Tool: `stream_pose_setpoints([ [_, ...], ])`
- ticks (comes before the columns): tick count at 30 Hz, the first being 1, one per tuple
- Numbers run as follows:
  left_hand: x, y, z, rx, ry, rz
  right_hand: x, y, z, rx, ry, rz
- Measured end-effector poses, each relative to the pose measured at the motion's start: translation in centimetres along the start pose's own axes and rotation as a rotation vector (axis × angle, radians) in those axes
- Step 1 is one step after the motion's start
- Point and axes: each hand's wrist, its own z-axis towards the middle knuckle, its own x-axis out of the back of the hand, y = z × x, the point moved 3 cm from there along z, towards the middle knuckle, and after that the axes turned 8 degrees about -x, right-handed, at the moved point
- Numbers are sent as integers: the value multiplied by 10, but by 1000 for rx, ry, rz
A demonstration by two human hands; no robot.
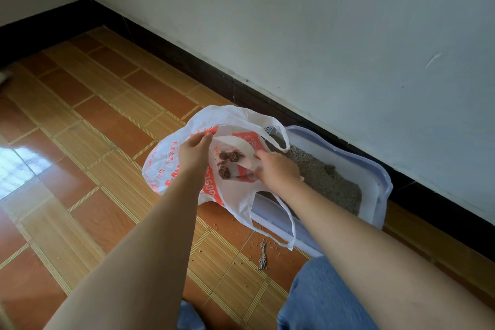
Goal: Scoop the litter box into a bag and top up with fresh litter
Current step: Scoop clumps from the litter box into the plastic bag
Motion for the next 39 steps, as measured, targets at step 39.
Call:
stream_pose_setpoints([
  [39, -26, 2, -10, -38, -37, 118, -3, 169, -57, -709, -254, 704],
])
